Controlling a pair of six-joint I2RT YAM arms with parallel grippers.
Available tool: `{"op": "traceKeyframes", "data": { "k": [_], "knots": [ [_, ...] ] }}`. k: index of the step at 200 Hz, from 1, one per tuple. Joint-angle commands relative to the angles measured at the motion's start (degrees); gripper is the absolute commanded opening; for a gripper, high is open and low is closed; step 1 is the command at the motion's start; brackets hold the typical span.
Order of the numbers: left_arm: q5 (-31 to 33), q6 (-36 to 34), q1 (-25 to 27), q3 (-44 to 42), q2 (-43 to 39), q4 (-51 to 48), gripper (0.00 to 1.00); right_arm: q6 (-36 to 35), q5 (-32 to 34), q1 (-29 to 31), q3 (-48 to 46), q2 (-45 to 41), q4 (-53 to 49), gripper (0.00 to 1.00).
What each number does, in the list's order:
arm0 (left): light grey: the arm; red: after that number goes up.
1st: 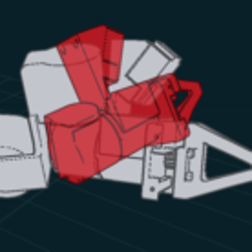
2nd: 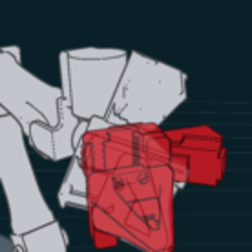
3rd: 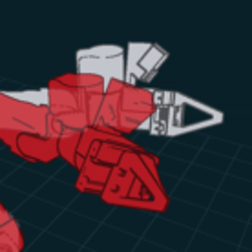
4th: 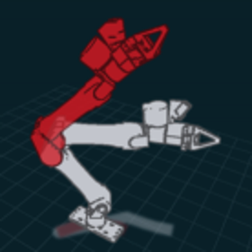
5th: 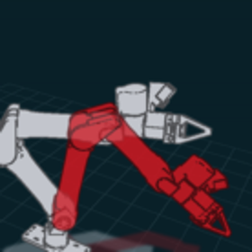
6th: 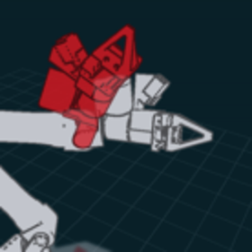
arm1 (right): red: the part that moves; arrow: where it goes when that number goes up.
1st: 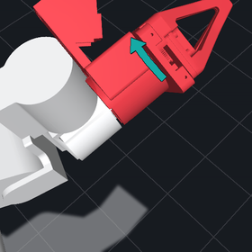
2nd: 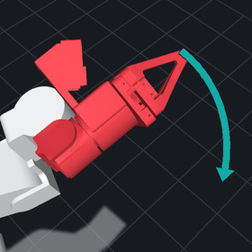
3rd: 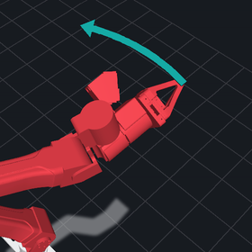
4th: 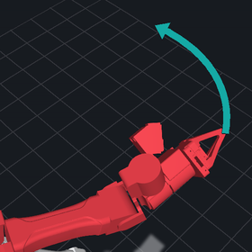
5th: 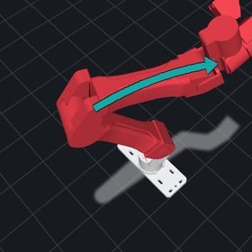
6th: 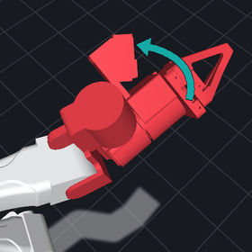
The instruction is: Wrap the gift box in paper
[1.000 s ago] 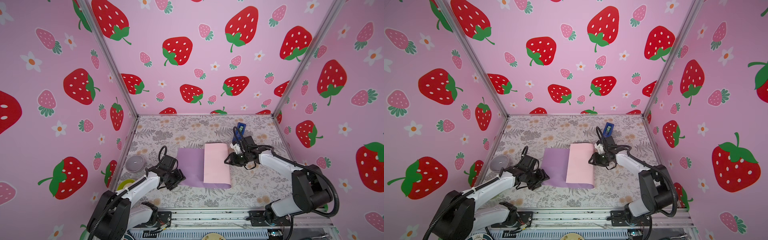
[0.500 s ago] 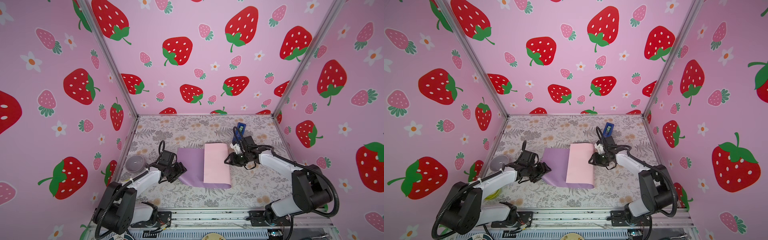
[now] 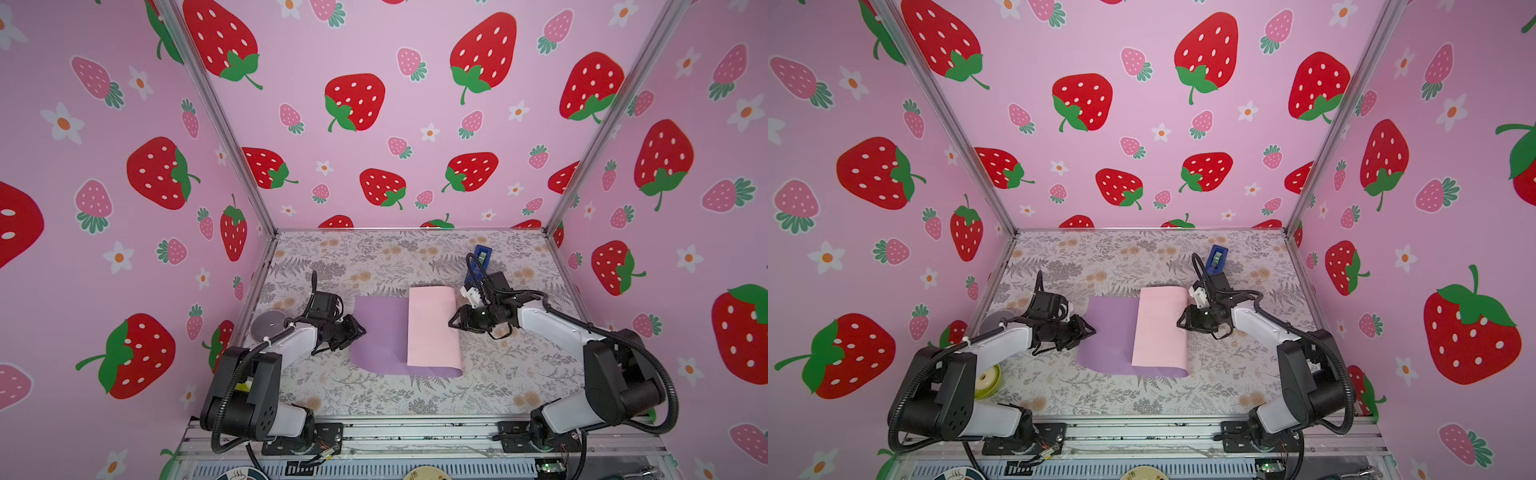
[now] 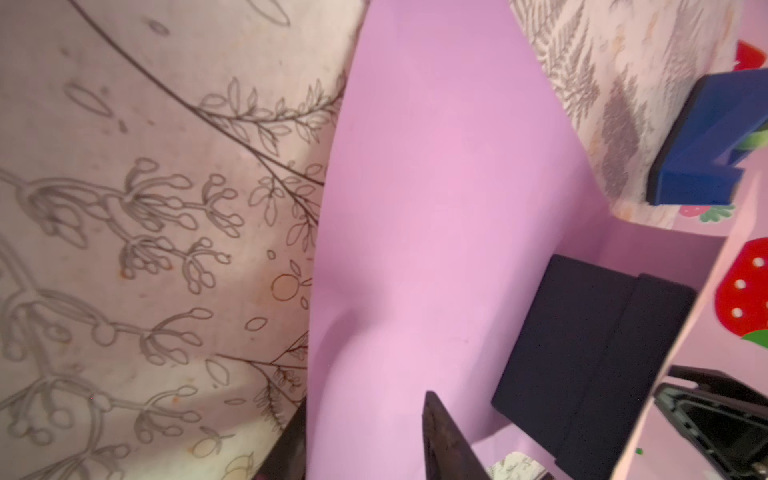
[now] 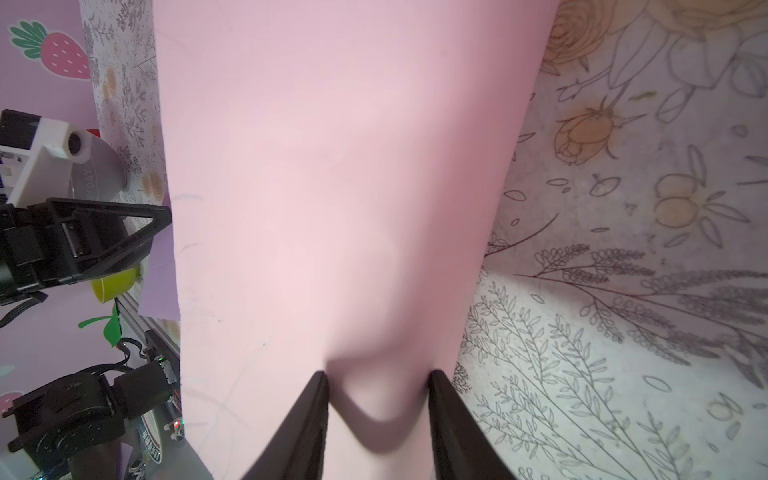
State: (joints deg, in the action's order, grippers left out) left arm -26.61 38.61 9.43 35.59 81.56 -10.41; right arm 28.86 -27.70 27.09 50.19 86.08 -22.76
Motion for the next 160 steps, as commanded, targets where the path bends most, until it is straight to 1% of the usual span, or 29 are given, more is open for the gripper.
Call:
{"op": "traceKeyframes", "data": {
  "k": [1, 42, 58, 70, 73, 80, 106, 160],
  "knots": [
    [-1.8, -2.4, -0.3, 2.5, 0.6, -0.3, 0.26, -0.1, 4.9, 0.2, -1.7, 2.0, -5.6, 0.42],
    [1.4, -3.8, -0.2, 1.7, -1.7, -2.1, 0.11, 0.0, 4.7, 0.2, -1.8, 2.0, -5.6, 0.42],
    [1.8, -4.5, 0.5, 1.7, -2.9, -2.9, 0.07, 0.1, 4.7, 0.2, -1.9, 1.9, -5.6, 0.41],
    [2.2, -5.2, 1.4, 2.2, -3.8, -4.1, 0.07, 0.1, 4.8, 0.4, -1.9, 1.8, -5.6, 0.41],
    [2.3, -5.2, 1.6, 2.3, -4.1, -4.4, 0.02, 0.1, 4.8, 0.3, -2.0, 1.7, -5.6, 0.41],
    [2.7, -5.3, 2.0, 2.6, -4.9, -5.2, 0.01, 0.1, 4.7, 0.3, -2.0, 1.7, -5.6, 0.42],
    [4.2, -5.2, 4.6, 4.4, -7.6, -7.8, 0.00, 0.1, 4.8, 0.4, -2.1, 1.5, -5.6, 0.41],
    [6.7, -2.8, 11.0, 10.5, -10.8, -13.5, 0.00, 0.2, 4.8, 0.5, -2.3, 1.4, -5.6, 0.41]
  ]
}}
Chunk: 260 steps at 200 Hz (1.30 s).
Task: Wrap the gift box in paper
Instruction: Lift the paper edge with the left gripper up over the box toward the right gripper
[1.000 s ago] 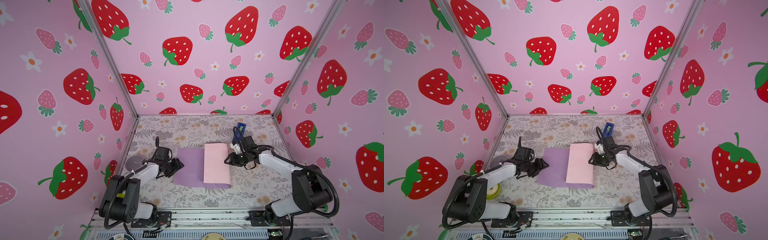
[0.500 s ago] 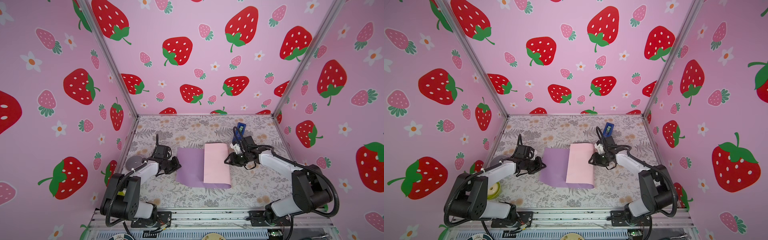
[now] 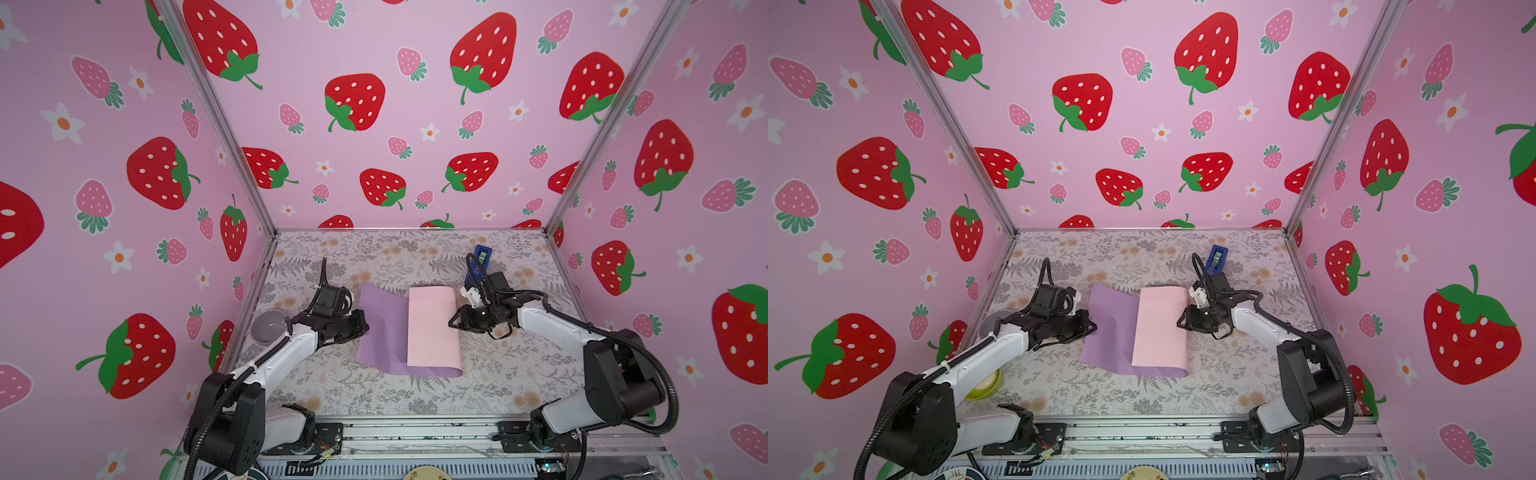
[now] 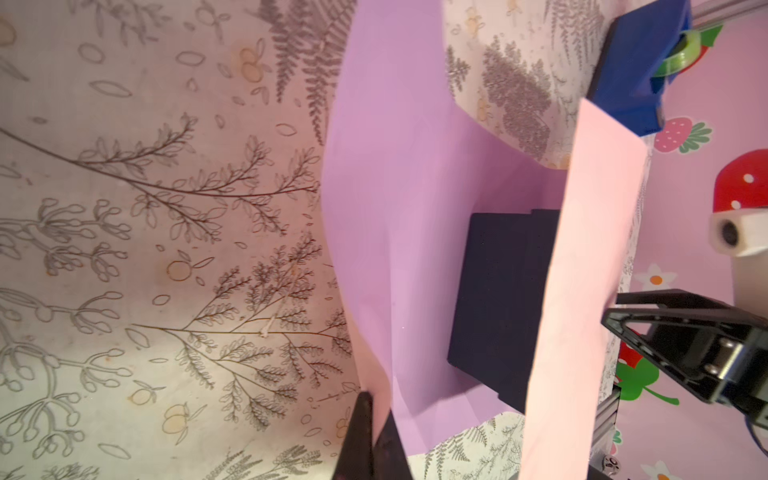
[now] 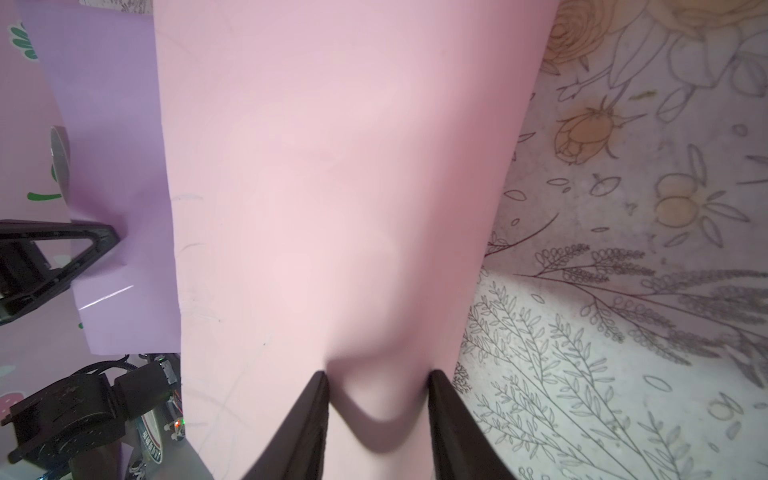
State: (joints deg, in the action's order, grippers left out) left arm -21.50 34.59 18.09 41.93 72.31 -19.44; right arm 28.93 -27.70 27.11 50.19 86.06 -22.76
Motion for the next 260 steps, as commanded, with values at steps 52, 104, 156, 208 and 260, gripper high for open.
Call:
{"op": "traceKeyframes", "data": {
  "k": [52, 104, 156, 208, 260],
  "knots": [
    [3.0, 3.4, 9.5, 10.9, -0.6, -7.6, 0.00, 0.2, 4.6, 0.5, -2.6, 1.4, -5.3, 0.41],
    [0.8, 7.2, 15.3, 15.8, 4.5, -5.6, 0.00, 0.3, 4.5, 0.7, -2.2, 1.7, -5.3, 0.41],
    [1.3, 11.7, 19.5, 20.5, 10.2, -5.0, 0.00, 0.9, 4.4, 0.8, -2.2, 1.7, -5.2, 0.41],
    [3.5, 17.0, 21.8, 22.4, 12.0, -3.3, 0.00, 1.1, 4.2, 1.2, -2.0, 1.7, -5.0, 0.41],
    [6.7, 22.5, 24.8, 22.7, 13.2, -2.5, 0.00, 1.5, 4.2, 1.4, -2.0, 2.0, -4.9, 0.41]
  ]
}}
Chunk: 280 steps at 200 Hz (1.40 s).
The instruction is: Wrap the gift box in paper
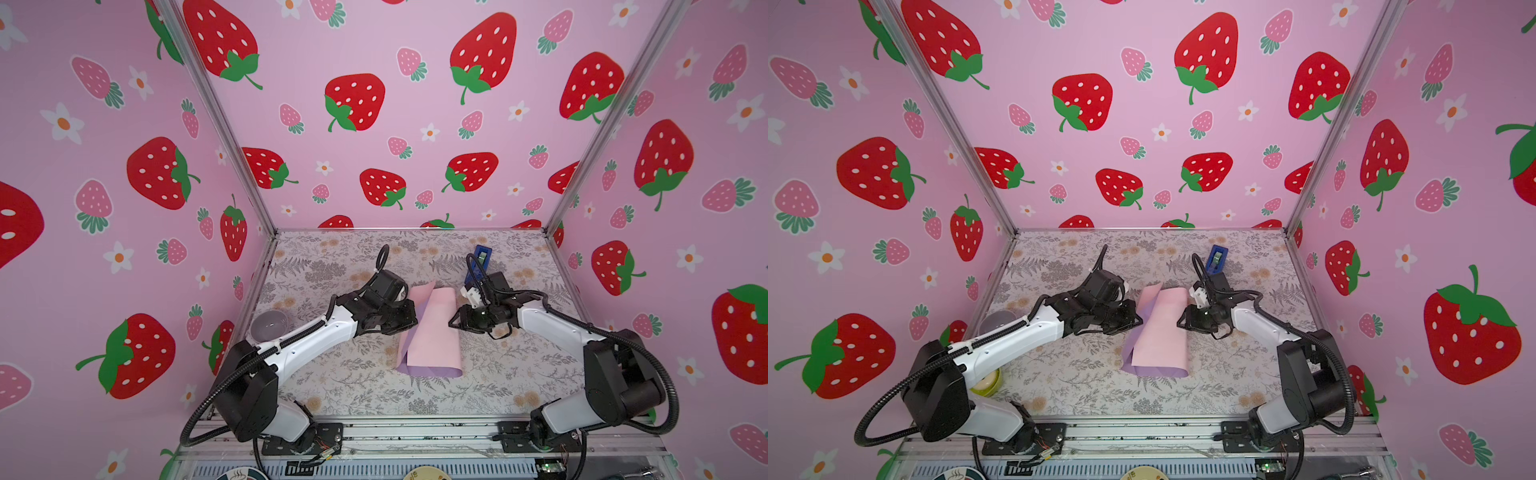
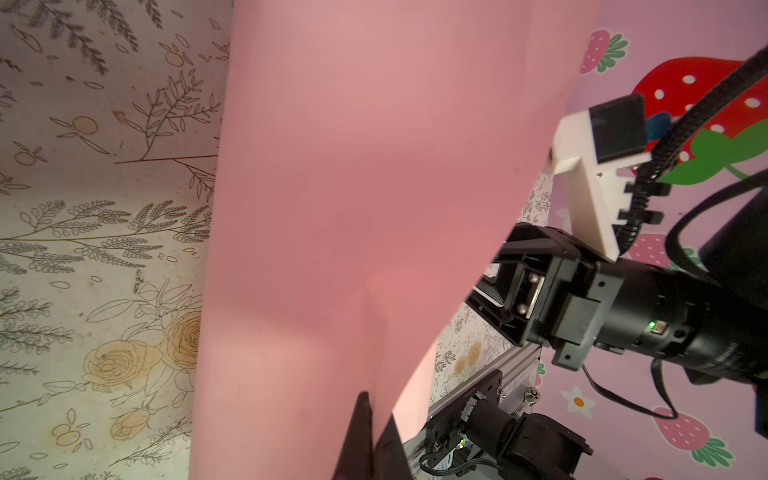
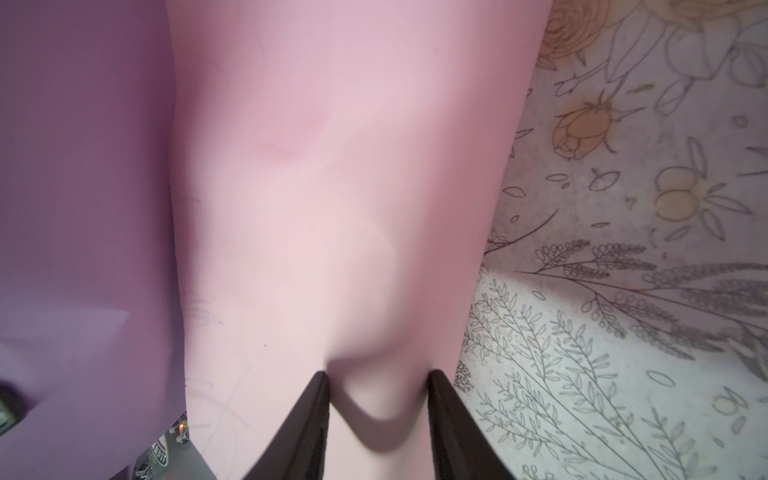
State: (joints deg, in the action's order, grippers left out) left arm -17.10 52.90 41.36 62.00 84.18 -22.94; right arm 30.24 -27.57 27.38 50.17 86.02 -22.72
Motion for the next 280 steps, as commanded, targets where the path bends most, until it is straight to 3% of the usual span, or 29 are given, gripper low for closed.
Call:
{"op": "traceKeyframes", "data": {
  "k": [1, 151, 280],
  "knots": [
    [2.4, 4.3, 1.6, 2.7, 1.3, 1.1, 0.00, 0.2, 4.1, 1.2, -1.9, 2.0, -5.0, 0.41],
    [1.6, 11.7, 7.1, 9.1, 13.2, 7.6, 0.00, 3.6, 2.5, 3.1, -4.5, 1.1, -1.2, 0.40],
    [-1.0, 12.5, 7.9, 6.3, 18.5, 11.7, 0.03, 3.6, 2.9, 3.3, -5.5, 0.7, -0.8, 0.38]
  ]
}}
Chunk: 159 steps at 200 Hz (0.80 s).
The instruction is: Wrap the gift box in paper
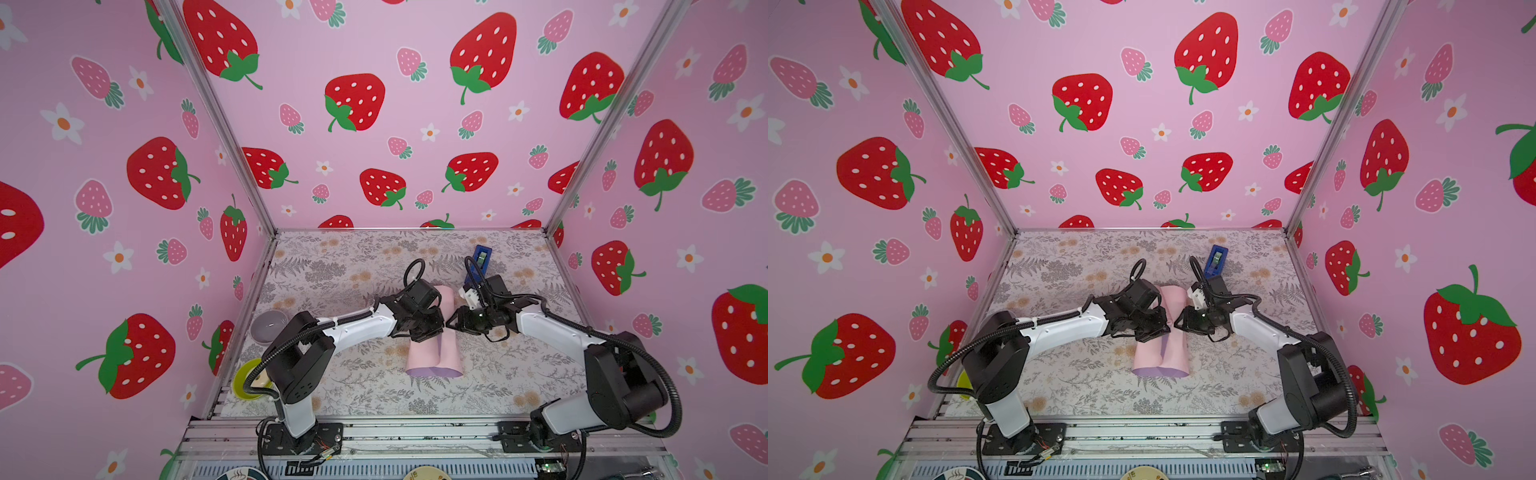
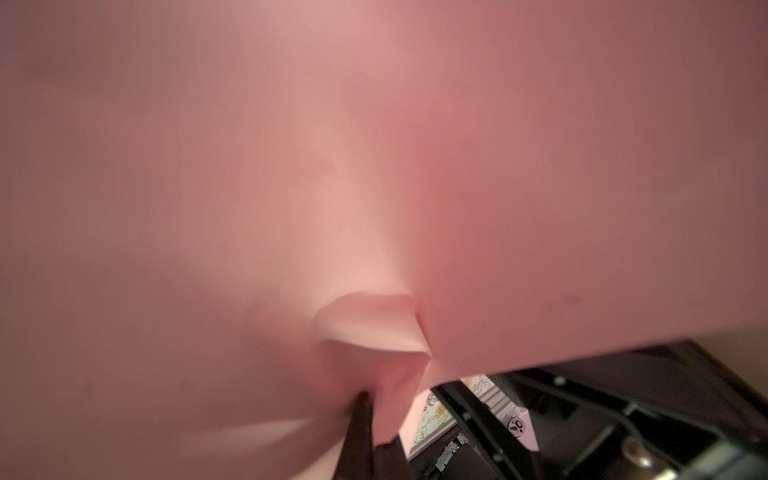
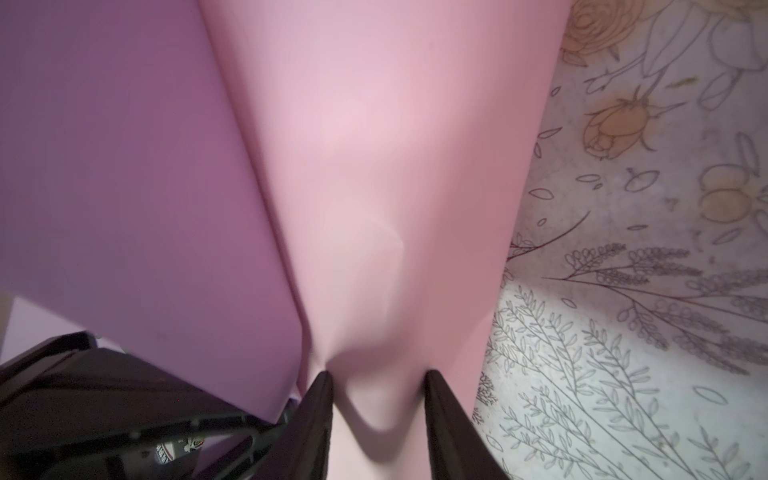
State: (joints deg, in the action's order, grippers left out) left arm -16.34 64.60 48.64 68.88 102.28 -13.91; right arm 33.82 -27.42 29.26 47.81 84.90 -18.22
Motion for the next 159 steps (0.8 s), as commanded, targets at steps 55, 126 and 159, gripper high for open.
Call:
{"op": "traceKeyframes", "data": {
  "k": [55, 126, 159],
  "knots": [
    [1.9, -5.4, 0.3, 4.3, -3.8, -5.6, 0.03, -0.5, 3.2, 1.4, -3.3, 1.2, -6.1, 0.43],
    [4.5, -15.7, -0.8, 10.9, -4.9, -15.1, 0.03, -1.9, 3.7, 1.4, -3.2, 1.7, -7.2, 0.44],
    [-2.5, -17.1, -0.6, 11.6, -2.4, -10.6, 0.03, -2.4, 3.5, 1.4, -3.0, 2.1, -7.3, 0.44]
  ]
}}
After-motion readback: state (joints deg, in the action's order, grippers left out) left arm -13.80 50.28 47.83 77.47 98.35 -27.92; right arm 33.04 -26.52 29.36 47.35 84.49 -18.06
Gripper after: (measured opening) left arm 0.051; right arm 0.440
